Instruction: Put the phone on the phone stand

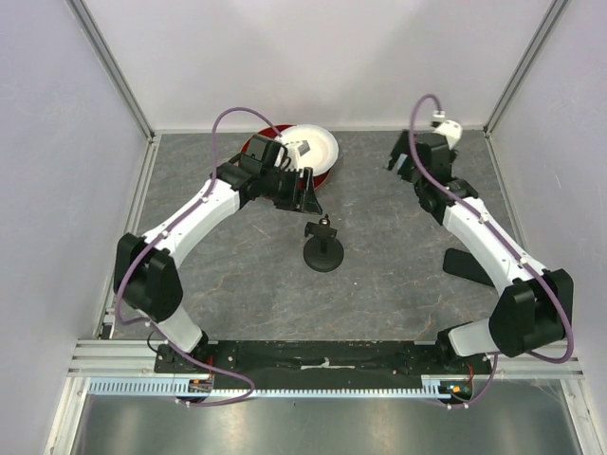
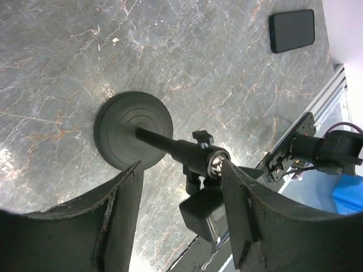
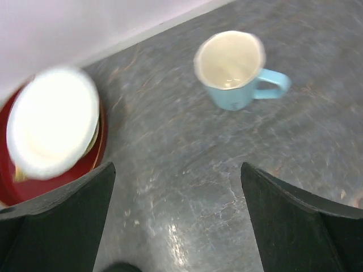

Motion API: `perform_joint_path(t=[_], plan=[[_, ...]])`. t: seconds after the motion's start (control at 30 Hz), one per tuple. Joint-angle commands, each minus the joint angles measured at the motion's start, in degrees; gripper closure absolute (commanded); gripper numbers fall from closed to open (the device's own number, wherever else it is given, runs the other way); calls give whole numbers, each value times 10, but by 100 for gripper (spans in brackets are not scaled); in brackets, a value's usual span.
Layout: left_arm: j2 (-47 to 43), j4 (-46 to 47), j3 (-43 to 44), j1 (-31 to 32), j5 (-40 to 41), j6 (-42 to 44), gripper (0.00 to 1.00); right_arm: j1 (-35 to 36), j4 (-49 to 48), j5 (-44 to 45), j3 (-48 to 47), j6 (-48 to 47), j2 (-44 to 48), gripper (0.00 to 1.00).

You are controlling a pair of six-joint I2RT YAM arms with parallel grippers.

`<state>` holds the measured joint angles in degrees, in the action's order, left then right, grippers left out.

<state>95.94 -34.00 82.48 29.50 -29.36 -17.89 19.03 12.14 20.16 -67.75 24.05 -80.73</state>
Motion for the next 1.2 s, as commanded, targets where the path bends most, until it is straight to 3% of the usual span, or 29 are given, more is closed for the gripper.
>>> perform_joint_path(t=[0.0, 0.13, 0.37, 0.53, 0.67, 0.87, 1.17], plan=[[-80, 39, -16, 1, 47, 8, 33, -43, 58, 106, 3, 272, 10, 2], [-124, 66, -42, 1, 81, 16, 26, -103, 211, 163, 7, 443, 0, 2], [-140, 80, -52, 1, 89, 17, 25, -128, 352, 311, 28, 568, 16, 2], [-133, 89, -57, 1, 73, 12, 25, -128, 468, 324, 61, 679, 42, 2], [-124, 90, -59, 1, 70, 10, 25, -129, 461, 308, 140, 771, 70, 2], [-97, 89, -57, 1, 62, 10, 25, -158, 431, 287, 180, 794, 59, 2], [-94, 88, -57, 1, 62, 10, 25, -268, 301, 263, 259, 704, 54, 2]])
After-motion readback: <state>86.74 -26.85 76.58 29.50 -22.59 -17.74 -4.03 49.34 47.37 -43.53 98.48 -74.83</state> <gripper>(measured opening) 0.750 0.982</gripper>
